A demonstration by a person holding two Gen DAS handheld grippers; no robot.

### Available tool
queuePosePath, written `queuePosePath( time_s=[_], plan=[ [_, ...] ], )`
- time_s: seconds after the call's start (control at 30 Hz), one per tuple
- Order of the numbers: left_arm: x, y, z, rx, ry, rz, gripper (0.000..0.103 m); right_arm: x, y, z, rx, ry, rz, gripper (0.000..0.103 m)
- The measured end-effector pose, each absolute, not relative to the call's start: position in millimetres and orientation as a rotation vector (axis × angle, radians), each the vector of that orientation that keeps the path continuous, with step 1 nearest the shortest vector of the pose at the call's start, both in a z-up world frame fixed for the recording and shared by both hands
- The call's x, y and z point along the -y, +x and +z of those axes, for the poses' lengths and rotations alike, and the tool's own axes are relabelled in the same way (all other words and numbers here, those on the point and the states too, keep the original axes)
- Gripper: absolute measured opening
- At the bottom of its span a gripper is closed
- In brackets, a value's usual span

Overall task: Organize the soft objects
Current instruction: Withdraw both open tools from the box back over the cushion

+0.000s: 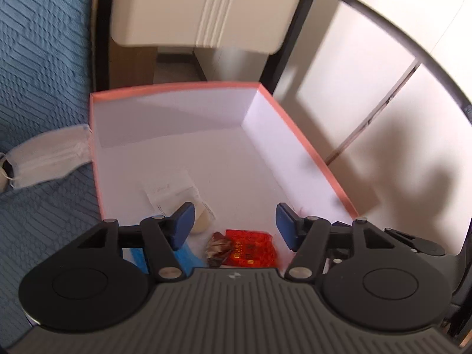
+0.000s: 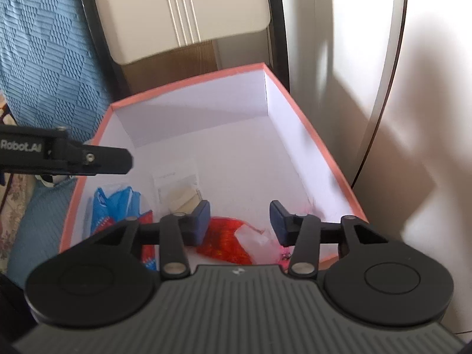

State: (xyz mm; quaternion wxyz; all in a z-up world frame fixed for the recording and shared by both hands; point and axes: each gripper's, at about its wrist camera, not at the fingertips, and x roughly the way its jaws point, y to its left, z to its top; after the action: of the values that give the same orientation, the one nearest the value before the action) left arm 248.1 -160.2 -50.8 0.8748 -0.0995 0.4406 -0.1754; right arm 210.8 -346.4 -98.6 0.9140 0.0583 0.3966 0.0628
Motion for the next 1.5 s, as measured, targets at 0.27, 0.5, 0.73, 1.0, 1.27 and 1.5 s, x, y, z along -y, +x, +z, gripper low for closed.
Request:
queuePosePath(
  time_s=[0.27,0.5,0.73,1.0,1.27,1.5],
  plan=[
    [129.3,217.0,-9.8,-0.775,-0.206,-0.333,0.067,330.6,196.6,-57.3,-0.708,0.121,0.171,0.048],
    [91.6,182.5,17.3,-0.677,-0.215,-0.282,0.067,299.6,178.1,-30.0,-0.631,0.103,0.249,0.048],
    [48.3,155.6,28.8,-0.618,-0.241,-0.217,0.067,263.0,167.6,-24.8,-0.606,0.073,0.307,0.048],
    [12.9,131.6,25.5,-0.586,-0.216,-0.150,0.067,227.2,162.7,-31.3,-0.627,0.037,0.365,0.048],
    [-17.3,119.0,10.0,-0.590,-0.233,-0.096,0.067,202.6,158.7,-37.9,-0.635,0.014,0.398,0.048],
    [-37.9,104.4,-5.3,-0.586,-0.238,-0.066,0.067,180.8,152.2,-53.6,-0.653,0.009,0.434,0.048]
  ],
)
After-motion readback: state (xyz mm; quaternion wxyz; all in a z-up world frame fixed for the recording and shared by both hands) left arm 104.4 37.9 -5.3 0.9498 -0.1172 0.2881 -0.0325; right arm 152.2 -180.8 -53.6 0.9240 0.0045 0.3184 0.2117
